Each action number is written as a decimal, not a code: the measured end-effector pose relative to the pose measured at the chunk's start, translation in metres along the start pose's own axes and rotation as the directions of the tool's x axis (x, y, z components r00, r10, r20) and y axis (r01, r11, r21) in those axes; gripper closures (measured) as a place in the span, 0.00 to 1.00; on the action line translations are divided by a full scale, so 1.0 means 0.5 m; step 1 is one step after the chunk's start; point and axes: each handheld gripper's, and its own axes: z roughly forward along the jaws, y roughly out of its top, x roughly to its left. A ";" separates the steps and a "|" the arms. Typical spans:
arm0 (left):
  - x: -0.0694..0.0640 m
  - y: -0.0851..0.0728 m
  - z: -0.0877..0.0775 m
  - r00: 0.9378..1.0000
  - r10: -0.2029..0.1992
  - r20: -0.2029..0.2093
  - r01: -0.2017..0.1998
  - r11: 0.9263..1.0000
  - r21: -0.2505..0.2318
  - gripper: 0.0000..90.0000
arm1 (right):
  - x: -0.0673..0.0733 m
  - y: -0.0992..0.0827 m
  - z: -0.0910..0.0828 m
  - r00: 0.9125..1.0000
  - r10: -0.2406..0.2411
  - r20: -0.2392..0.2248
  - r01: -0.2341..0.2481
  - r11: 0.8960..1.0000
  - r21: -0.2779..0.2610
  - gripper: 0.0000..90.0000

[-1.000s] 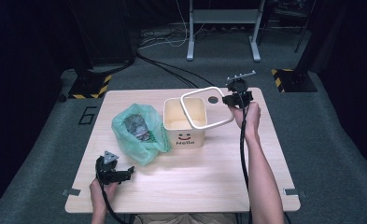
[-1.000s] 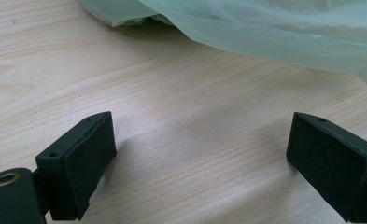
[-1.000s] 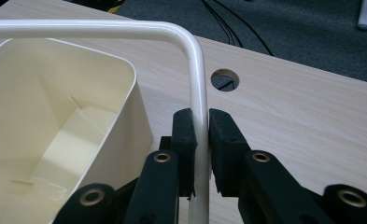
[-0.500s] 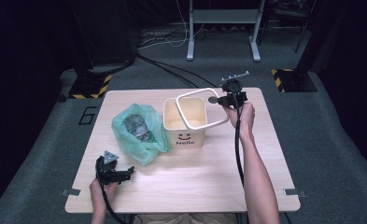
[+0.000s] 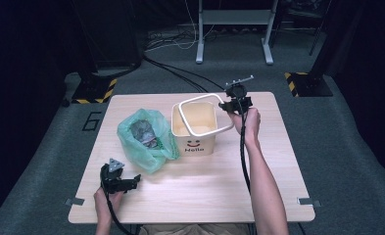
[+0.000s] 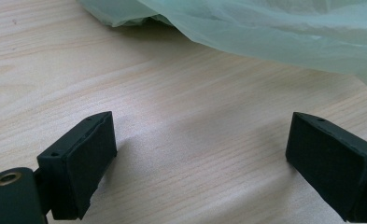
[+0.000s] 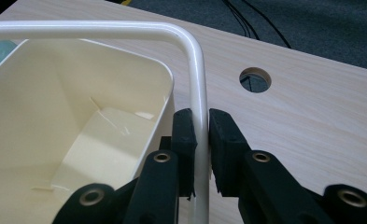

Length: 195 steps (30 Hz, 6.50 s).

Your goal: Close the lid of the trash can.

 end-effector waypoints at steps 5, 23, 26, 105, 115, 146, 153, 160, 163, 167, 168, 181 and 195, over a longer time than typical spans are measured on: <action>0.000 0.000 0.000 1.000 0.000 -0.001 0.000 1.000 0.000 0.09 | 0.008 0.002 0.009 1.000 -0.001 -0.008 0.001 1.000 0.002 0.90; -0.002 -0.001 -0.002 1.000 -0.006 -0.024 0.006 1.000 -0.002 0.09 | 0.039 0.010 0.042 1.000 -0.001 -0.013 0.002 1.000 0.024 0.89; -0.003 -0.001 -0.002 1.000 -0.007 -0.028 0.007 1.000 -0.003 0.09 | 0.046 0.011 0.045 1.000 0.000 -0.014 0.001 1.000 0.026 0.89; -0.128 0.465 0.064 0.954 -0.118 0.276 0.118 0.993 0.016 0.64 | 0.066 -0.018 0.047 0.996 0.089 0.011 -0.089 0.996 -0.027 0.85; -0.127 0.478 0.077 0.964 -0.085 0.253 0.078 0.996 0.036 0.72 | 0.067 -0.034 0.042 0.995 0.095 0.009 -0.095 0.995 -0.026 0.82; -0.128 0.488 0.108 0.973 -0.009 0.230 0.012 1.000 -0.010 0.77 | 0.041 -0.049 0.064 0.994 0.109 -0.027 -0.111 0.992 -0.055 0.80; -0.132 0.490 0.108 0.977 0.012 0.213 -0.012 1.000 -0.003 0.75 | 0.039 -0.046 0.070 0.996 0.083 -0.028 -0.085 0.995 -0.043 0.75; -0.128 0.483 0.107 0.977 -0.014 0.212 0.006 0.999 0.039 0.47 | 0.032 -0.055 0.079 0.994 0.096 -0.045 -0.097 0.995 -0.018 0.41; -0.125 0.479 0.095 0.974 -0.014 0.224 0.008 1.000 0.030 0.37 | 0.025 -0.061 0.067 0.995 0.086 -0.049 -0.088 0.996 -0.035 0.26; -0.128 0.471 0.077 0.972 0.006 0.235 -0.012 1.000 0.028 0.21 | 0.020 -0.070 0.046 0.997 0.062 -0.051 -0.065 0.996 -0.056 0.16; -0.129 0.468 0.073 0.971 0.011 0.238 -0.019 0.999 0.032 0.17 | 0.019 -0.072 0.040 0.997 0.048 -0.052 -0.051 0.997 -0.060 0.15; -0.106 0.411 -0.001 0.967 0.059 0.248 -0.054 0.998 -0.027 0.04 | 0.029 -0.129 -0.047 0.994 -0.060 -0.091 0.048 0.991 -0.122 0.00; -0.102 0.316 -0.066 0.960 0.145 0.241 -0.133 0.989 -0.065 0.04 | 0.052 -0.237 -0.120 0.985 -0.157 -0.071 0.145 0.977 -0.153 0.00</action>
